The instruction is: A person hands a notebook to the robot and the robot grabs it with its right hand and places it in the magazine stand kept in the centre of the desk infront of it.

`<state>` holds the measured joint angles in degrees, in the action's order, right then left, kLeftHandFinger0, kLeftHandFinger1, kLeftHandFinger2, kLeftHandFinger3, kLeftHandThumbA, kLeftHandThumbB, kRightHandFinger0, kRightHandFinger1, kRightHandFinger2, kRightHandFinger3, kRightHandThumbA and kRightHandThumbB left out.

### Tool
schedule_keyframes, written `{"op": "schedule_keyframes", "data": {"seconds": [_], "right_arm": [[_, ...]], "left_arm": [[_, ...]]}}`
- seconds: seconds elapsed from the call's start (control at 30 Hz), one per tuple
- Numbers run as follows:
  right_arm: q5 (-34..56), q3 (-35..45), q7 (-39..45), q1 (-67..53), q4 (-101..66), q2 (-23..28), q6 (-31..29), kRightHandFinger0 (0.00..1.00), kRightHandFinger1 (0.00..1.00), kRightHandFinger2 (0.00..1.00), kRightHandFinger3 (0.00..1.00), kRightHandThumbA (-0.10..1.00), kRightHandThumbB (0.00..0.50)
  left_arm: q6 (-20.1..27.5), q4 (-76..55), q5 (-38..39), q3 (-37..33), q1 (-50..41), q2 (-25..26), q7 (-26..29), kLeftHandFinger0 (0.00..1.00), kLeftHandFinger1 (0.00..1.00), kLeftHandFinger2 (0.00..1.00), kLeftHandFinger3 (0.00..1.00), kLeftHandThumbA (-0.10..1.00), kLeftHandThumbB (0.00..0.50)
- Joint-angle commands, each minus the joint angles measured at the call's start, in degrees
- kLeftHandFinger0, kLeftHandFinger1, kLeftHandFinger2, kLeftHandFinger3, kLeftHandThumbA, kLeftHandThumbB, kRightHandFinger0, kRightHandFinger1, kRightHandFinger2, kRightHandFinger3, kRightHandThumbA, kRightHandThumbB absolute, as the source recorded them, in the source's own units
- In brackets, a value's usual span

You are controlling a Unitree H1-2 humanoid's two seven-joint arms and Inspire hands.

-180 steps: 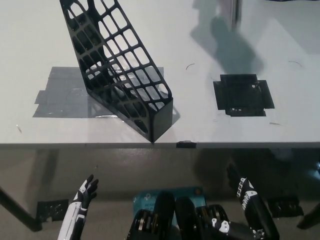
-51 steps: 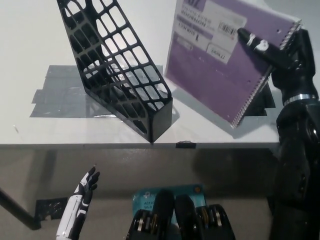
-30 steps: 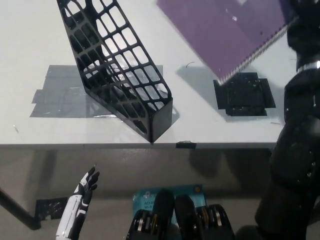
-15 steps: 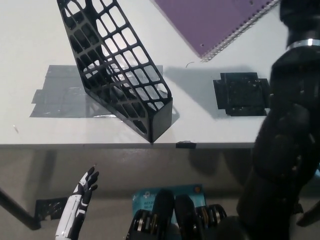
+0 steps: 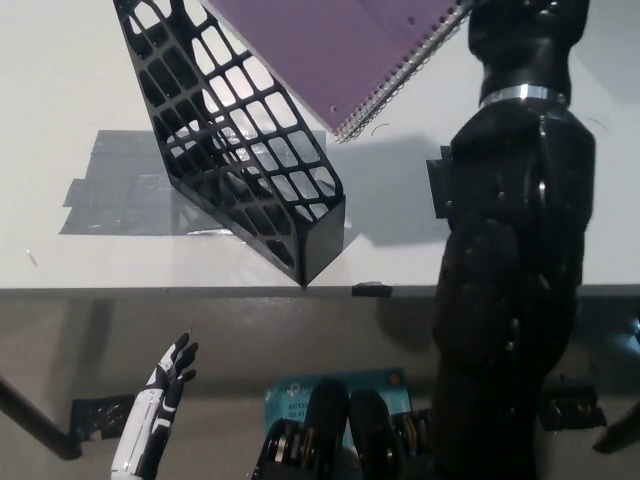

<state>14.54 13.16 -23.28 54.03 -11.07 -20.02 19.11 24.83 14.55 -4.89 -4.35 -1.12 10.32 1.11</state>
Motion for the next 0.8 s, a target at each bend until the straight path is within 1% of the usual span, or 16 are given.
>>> {"op": "schedule_keyframes", "data": {"seconds": [0.0,0.33,0.5,0.63,0.77], "right_arm": [[0.5,-2.6,-2.2,2.8,0.5,-1.8,-8.2,0.0,0.0,0.0,0.0,0.77,0.0],[-1.9,-3.9,-2.8,3.0,3.8,-1.8,-12.2,0.0,0.0,0.0,0.0,0.81,0.0],[-1.6,-4.3,-3.8,3.1,4.7,-1.8,-14.0,0.0,0.0,0.0,0.0,0.8,0.0],[-0.5,-5.1,-4.7,3.0,4.5,-1.8,-12.9,0.0,0.0,0.0,0.0,0.79,0.0],[-1.3,-5.7,-4.7,2.9,5.2,-1.8,-12.7,0.0,0.0,0.0,0.0,0.79,0.0]], "left_arm": [[2.1,-1.6,0.2,0.2,0.8,1.1,0.3,0.96,1.0,1.0,1.0,1.0,0.5],[2.1,-1.7,0.1,0.1,1.1,1.4,0.3,0.96,1.0,1.0,1.0,1.0,0.5],[2.1,-1.7,0.3,0.0,1.3,1.3,0.1,0.94,1.0,1.0,1.0,1.0,0.5],[2.1,-1.6,0.5,-0.2,1.5,1.4,-0.2,0.96,1.0,1.0,1.0,1.0,0.5],[2.1,-1.7,0.5,-0.1,1.5,1.3,-0.3,0.94,1.0,1.0,1.0,1.0,0.5]]}}
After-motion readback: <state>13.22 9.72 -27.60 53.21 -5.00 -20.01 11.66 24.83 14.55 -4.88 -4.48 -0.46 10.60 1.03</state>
